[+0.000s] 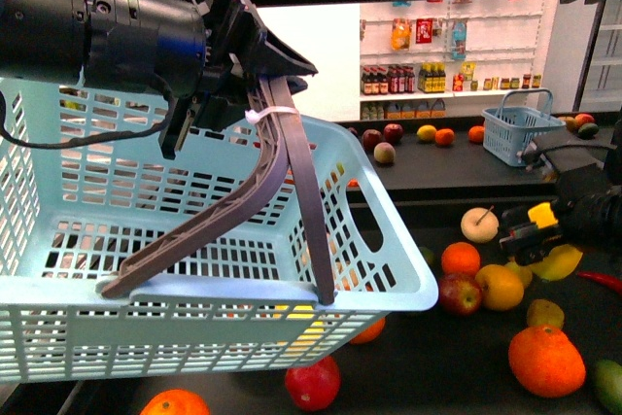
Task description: Pick lemon from shelf
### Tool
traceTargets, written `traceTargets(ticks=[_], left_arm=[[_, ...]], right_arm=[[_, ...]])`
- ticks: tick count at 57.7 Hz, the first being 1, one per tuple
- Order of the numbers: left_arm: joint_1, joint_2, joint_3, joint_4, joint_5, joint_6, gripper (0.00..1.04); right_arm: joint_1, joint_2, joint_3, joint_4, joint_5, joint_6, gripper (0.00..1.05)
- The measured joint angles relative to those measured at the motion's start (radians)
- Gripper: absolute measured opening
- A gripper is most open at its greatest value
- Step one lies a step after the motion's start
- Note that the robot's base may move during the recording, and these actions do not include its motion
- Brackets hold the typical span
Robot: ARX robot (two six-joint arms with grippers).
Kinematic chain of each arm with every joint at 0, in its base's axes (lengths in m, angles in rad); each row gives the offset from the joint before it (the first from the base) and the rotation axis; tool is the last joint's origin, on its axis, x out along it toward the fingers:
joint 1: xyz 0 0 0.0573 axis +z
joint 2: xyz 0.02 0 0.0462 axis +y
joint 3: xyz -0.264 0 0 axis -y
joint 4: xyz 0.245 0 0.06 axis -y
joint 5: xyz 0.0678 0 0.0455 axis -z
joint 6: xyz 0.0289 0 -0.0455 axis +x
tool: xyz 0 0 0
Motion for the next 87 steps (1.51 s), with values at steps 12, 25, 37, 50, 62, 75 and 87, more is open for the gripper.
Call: traceTargets(ticks=[12, 25, 37, 50, 62, 75, 87], left_arm=[[0.0, 0.0, 0.0, 0.0, -0.001, 0.0, 0.12], [0.0, 0.0, 0.0, 0.0, -0.001, 0.0, 0.12], [0.0, 0.0, 0.0, 0.0, 0.0, 0.0, 0.12], [0.0, 0.0, 0.0, 0.0, -0.001, -0.001, 0.11], [0.0, 0.0, 0.0, 0.0, 0.0, -0.002, 0.11], [0.0, 0.001, 0.0, 0.0, -0.002, -0.002, 0.11], [0.001, 0.001, 0.0, 0.0, -0.002, -0.002, 0.11]], right_arm=[[0.109, -0.2, -0.056, -0.048, -0.078, 0.173, 0.71], [0.247, -0.243, -0.083, -0.079, -0.097, 0.278, 0.71], [0.333, -0.232, -0.095, -0.08, -0.066, 0.287, 0.71], [0.378, -0.18, -0.094, -0.074, -0.042, 0.301, 0.71], [0.385, -0.166, -0.089, -0.052, -0.04, 0.326, 0.96], [0.37, -0.168, -0.068, -0.063, -0.033, 0.353, 0.97], [0.242, -0.389, -0.198, -0.036, 0.077, 0.222, 0.97]])
